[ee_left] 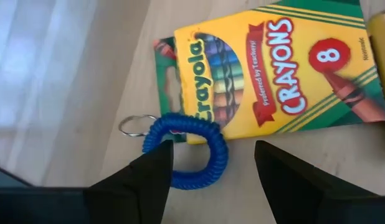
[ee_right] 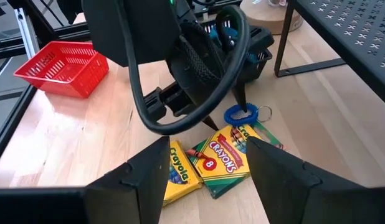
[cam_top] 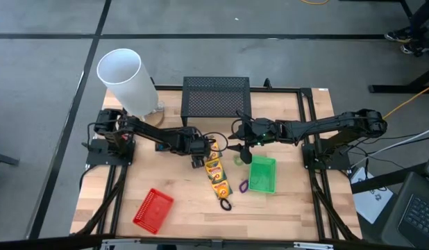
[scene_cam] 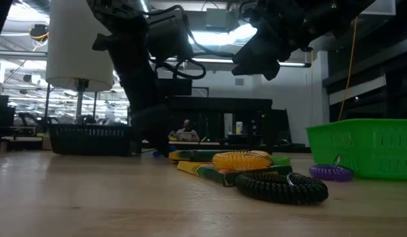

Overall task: Pick & Place Office Desk Supplies
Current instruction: Put the blue spring keychain into the red bin

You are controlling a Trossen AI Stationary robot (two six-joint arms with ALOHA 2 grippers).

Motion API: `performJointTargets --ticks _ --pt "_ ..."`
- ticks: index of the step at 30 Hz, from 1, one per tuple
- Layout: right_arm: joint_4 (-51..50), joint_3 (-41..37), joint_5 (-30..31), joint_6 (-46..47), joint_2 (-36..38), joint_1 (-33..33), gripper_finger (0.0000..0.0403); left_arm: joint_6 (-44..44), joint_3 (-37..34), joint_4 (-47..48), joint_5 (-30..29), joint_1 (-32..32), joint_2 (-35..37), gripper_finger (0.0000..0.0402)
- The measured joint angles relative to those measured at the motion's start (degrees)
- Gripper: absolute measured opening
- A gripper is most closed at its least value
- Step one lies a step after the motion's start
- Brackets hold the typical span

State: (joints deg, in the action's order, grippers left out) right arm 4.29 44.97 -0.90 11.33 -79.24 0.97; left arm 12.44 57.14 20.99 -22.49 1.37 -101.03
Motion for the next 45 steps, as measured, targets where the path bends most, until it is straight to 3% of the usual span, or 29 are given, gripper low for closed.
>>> performJointTargets --ticks 7,20,27,35,42,45 --pt "-0.04 0.00 0.00 0.22 0.00 0.00 0.0213 0.21 0.00 0.11 0.75 0.02 -0.15 0.0174" --pt "-0.06 0.00 0.00 0.22 0.00 0.00 0.0213 0.31 0.00 0.17 5.96 0.00 -0.15 0.0015" --pt "-0.18 0.00 0.00 0.22 0.00 0.00 0.0213 0.36 -0.03 0.32 7.06 -0.01 1.59 0.0006" --pt "-0.89 0.00 -0.20 0.22 0.00 0.00 0.0213 -0.11 0.98 0.18 9.07 4.79 12.33 0.0003" --pt "-1.07 0.00 -0.20 0.22 0.00 0.00 0.0213 -3.63 0.98 0.24 23.94 14.96 23.71 0.0003" --pt "-1.05 0.00 -0.20 0.20 0.00 0.00 0.0213 -3.49 0.98 2.28 27.66 19.99 27.11 0.0003"
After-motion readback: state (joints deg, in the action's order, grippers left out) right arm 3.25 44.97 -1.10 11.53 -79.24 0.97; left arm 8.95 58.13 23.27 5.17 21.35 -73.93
